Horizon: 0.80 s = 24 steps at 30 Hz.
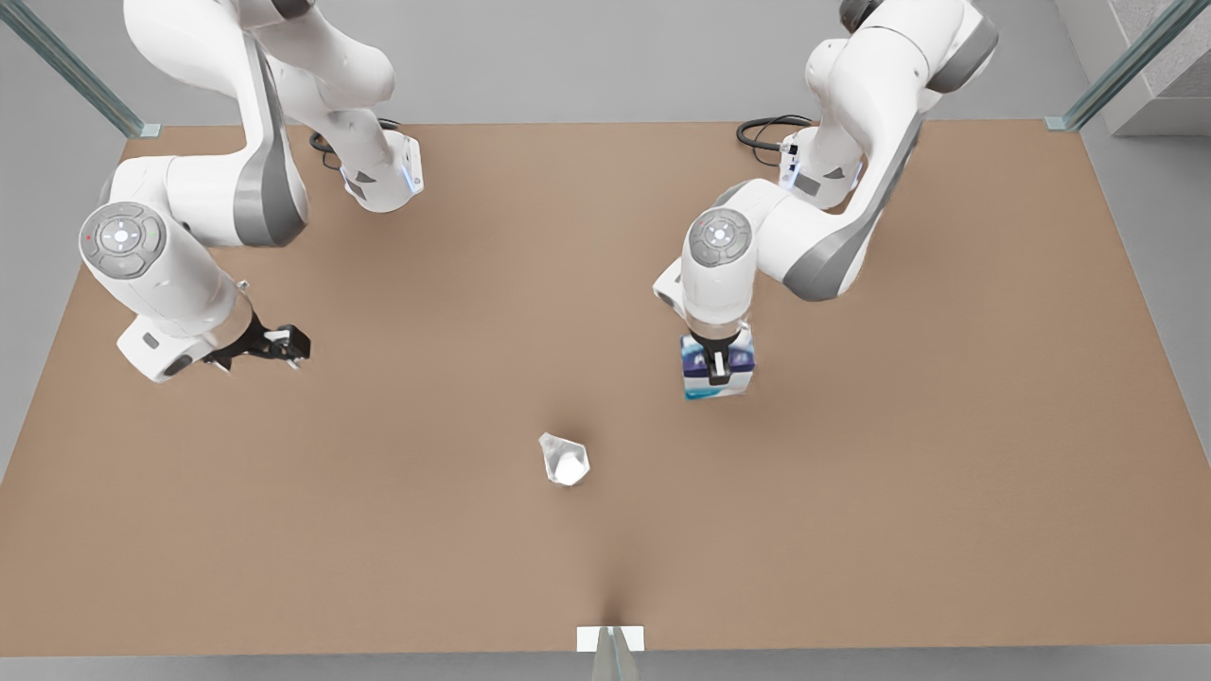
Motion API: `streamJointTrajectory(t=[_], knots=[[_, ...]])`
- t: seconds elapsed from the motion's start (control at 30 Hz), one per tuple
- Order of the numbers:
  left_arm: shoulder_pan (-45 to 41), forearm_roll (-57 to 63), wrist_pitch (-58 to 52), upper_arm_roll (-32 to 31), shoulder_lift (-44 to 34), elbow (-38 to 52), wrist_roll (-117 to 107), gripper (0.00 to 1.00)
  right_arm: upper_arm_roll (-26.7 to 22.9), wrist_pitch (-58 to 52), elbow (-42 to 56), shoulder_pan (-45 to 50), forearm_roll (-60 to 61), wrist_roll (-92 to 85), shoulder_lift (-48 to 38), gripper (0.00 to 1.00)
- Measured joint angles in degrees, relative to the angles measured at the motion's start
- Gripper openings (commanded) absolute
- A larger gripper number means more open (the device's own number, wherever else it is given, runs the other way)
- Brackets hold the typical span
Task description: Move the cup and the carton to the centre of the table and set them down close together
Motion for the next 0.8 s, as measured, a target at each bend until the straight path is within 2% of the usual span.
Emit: streamJointTrajectory(t=[0.33, 0.37, 0.4, 0.63, 0.8], knots=[[-11.5, -5.8, 0.8, 0.8, 11.8, 12.7, -12.2, 0.54, 0.8, -1.4, 0.4, -0.9, -0.1, 0.3, 0.2, 1.00], [-13.7, -5.9, 1.0, 2.9, 13.1, 14.3, -12.5, 0.54, 0.8, -1.4, 0.4, -0.9, -0.1, 0.3, 0.2, 1.00], [-15.2, -6.1, 2.3, 4.4, 13.7, 14.4, -12.2, 0.54, 0.8, -1.4, 0.3, -0.9, -0.1, 0.3, 0.2, 1.00], [-16.5, -7.8, 5.2, 4.6, 17.2, 13.4, -10.4, 0.58, 0.8, -1.6, 0.3, -0.9, -0.1, 0.2, 0.2, 1.00], [-17.8, -3.9, 12.9, 4.5, 19.1, 12.3, -10.2, 0.58, 0.8, -1.6, 0.3, -1.0, -0.1, 0.1, 0.2, 1.00]])
